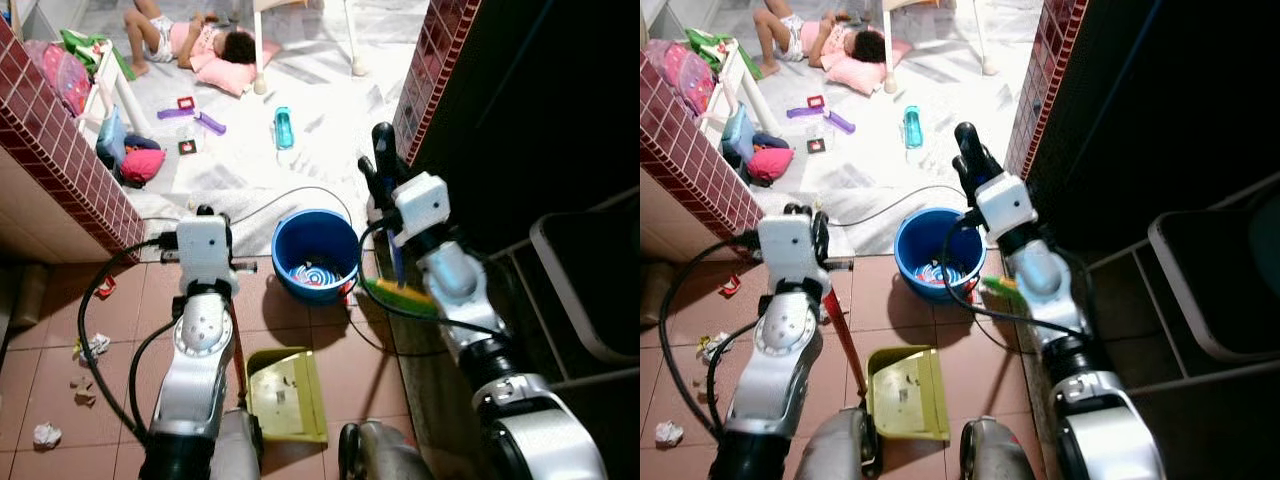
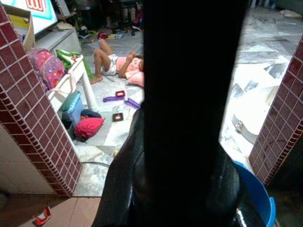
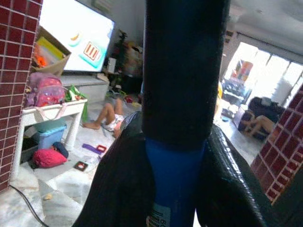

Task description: Sweep floor

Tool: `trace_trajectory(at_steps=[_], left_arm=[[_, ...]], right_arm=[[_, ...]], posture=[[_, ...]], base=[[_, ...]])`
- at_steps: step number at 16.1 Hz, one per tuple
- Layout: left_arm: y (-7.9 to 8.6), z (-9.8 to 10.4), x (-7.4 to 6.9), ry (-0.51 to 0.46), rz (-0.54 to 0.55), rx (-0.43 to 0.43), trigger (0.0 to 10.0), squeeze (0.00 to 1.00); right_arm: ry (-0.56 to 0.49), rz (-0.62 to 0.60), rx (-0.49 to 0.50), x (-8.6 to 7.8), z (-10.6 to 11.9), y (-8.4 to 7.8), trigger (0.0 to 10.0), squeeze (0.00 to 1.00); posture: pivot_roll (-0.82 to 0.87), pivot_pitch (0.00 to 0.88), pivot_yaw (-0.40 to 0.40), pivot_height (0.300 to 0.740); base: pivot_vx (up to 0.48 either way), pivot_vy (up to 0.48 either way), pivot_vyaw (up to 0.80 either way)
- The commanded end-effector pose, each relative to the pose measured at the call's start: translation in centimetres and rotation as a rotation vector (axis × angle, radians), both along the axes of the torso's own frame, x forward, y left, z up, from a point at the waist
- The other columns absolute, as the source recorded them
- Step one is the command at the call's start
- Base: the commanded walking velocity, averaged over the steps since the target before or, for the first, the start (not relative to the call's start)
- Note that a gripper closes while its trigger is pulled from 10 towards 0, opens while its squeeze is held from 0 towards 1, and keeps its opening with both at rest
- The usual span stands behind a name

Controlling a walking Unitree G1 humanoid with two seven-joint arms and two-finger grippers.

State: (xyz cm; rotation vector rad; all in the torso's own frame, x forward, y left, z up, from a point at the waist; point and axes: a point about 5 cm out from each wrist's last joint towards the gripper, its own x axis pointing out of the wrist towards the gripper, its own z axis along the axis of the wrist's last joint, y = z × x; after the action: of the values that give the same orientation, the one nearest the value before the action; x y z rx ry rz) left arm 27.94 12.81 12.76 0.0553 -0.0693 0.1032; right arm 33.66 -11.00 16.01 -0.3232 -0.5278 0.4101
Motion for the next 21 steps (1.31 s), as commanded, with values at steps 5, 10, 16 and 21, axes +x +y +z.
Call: trace_trajectory(at_steps=[5, 10, 16, 21], left_arm=[[-0.1, -0.1, -1.6, 0.031, -0.002, 0.001, 10.0, 0.0], [0.1, -0.3, -3.1, 0.066, -0.004, 0.003, 10.0, 0.0], [-0.2, -0.2, -2.8, 0.084, -0.016, -0.009, 10.0, 0.0], [-0.5, 0.0, -1.8, 0.064, -0.017, -0.023, 10.0, 0.0]], right_arm=[[-0.099, -0.064, 0.009, 0.0, 0.8, 0.6, 10.0, 0.0], [0.02, -0.038, 0.139, -0.1, -0.6, 2.9, 10.0, 0.0], [0.137, 0.199, 0.368, -0.4, 0.7, 5.2, 10.0, 0.0], [0.157, 0.596, 0.373, -2.3, 4.7, 5.6, 10.0, 0.0]], posture=[[0.04, 0.244, -0.021, 0.74], [0.07, 0.288, -0.008, 0.74], [0.05, 0.274, -0.013, 0.74], [0.02, 0.236, -0.024, 0.74]], base=[[0.0, 0.0, 0.0], [0.0, 0.0, 0.0], [0.0, 0.0, 0.0], [0.0, 0.0, 0.0]])
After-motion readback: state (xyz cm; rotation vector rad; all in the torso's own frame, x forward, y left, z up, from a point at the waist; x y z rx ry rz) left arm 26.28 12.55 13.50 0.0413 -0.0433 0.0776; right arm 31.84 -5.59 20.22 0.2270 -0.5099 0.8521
